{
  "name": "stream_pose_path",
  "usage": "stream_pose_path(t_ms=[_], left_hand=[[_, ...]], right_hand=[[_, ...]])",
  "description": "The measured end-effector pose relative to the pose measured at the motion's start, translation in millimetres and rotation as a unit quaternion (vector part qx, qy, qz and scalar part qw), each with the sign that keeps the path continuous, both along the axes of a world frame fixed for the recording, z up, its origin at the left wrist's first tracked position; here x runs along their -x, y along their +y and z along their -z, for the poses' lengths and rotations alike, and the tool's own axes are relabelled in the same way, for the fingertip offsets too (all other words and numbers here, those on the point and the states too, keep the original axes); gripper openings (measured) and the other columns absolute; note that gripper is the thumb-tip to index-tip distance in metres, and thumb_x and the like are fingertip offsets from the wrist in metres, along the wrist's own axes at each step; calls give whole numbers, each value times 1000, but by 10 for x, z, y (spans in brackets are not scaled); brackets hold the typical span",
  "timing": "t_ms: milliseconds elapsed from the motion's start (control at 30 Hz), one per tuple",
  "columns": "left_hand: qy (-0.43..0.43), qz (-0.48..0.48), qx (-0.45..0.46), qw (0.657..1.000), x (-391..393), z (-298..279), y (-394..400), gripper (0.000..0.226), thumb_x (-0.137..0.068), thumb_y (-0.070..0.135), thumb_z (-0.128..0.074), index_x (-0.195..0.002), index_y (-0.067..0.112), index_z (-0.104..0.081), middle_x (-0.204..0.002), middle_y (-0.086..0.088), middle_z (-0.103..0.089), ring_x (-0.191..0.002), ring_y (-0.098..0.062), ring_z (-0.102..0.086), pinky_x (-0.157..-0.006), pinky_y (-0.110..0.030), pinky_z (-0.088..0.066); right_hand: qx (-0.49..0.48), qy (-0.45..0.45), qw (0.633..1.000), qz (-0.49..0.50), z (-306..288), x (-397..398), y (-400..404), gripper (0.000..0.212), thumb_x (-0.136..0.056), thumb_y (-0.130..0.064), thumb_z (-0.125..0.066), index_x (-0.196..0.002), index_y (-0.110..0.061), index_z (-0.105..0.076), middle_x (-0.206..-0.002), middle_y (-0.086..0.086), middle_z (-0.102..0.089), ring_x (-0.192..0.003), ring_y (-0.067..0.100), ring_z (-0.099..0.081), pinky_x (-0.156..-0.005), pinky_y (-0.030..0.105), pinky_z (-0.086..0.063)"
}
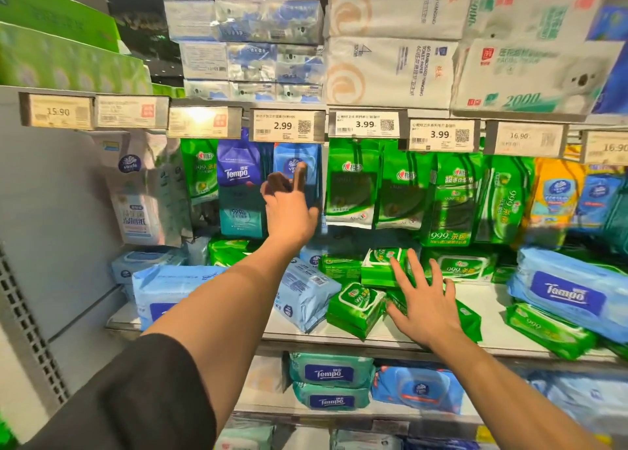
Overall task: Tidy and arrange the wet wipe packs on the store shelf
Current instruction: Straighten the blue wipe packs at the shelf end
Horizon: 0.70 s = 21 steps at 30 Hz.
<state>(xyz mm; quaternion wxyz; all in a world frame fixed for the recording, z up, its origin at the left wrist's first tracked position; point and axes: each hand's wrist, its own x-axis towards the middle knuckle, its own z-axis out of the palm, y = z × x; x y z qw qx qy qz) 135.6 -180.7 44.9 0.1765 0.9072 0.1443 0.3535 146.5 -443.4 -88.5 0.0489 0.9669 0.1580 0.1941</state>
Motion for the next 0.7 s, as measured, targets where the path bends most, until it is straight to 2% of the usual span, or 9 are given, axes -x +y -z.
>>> stream_pose_path(t_ms=[100, 200, 267, 333, 433, 567, 633, 700], left_hand=[[41, -7, -41, 998, -105, 51, 57, 76, -88, 38, -64, -151, 27, -22, -139, -15, -23, -132, -39, -20, -94, -44, -43], [20, 6, -39, 999, -153, 143, 63, 85, -87, 33, -66, -151, 34, -11, -141, -10, -6, -134, -39, -18, -95, -45, -47], [10, 14, -31, 999, -152, 185, 46, 87, -86, 31, -67, -150, 38, -9, -140, -8, -3, -131, -41, -23, -97, -49, -47], [5, 20, -28, 999, -127, 204, 41, 95, -84, 33, -70, -148, 44, -1, -144, -11, -3, -129, -45, -25, -98, -49, -44], [40, 7, -52, 998, -79, 281, 40, 100, -82, 39, -70, -150, 38, 2, -150, -20, -4, -129, -50, -24, -104, -50, -37], [69, 14, -30, 997, 51, 494, -43, 93, -75, 35, -75, -146, 19, -17, -151, -22, -9, -134, -48, -16, -103, -53, -40], [74, 26, -21, 997, 137, 624, -91, 96, -75, 34, -76, -148, 16, -15, -151, -22, -11, -136, -45, -15, -104, -51, -36], [77, 28, -28, 996, 214, 746, -142, 92, -76, 35, -75, -146, 12, -20, -147, -22, -20, -131, -43, -22, -102, -49, -35]], right_hand=[[-26, 13, 999, 15, -14, -6, -33, 92, -87, -73, -29, -140, -40, 38, -159, -1, 28, -147, 39, 5, -113, 56, -17], [-47, 27, 998, 36, 6, 0, -42, 91, -86, -74, -31, -151, -38, 22, -161, -1, 24, -147, 39, 3, -113, 57, -18], [-50, 29, 997, 45, 20, 12, -35, 91, -86, -74, -31, -152, -36, 18, -162, 1, 21, -147, 40, 1, -112, 57, -20], [-43, 28, 997, 52, 22, 17, -28, 92, -86, -74, -31, -153, -34, 16, -163, 1, 17, -146, 41, -2, -111, 57, -21], [-47, 29, 996, 68, 26, 29, -22, 93, -84, -75, -33, -155, -30, 8, -163, 3, 12, -144, 41, -7, -109, 56, -23], [-54, 35, 993, 100, 30, 53, -6, 101, -81, -76, -39, -156, -22, -1, -163, 10, -1, -143, 40, -12, -111, 53, -23], [-57, 34, 992, 103, 38, 69, 11, 104, -80, -77, -43, -156, -19, -3, -162, 12, -7, -143, 39, -16, -111, 51, -23], [-64, 31, 992, 104, 40, 74, 19, 106, -78, -77, -45, -156, -18, -5, -161, 14, -12, -141, 38, -21, -110, 49, -24]])
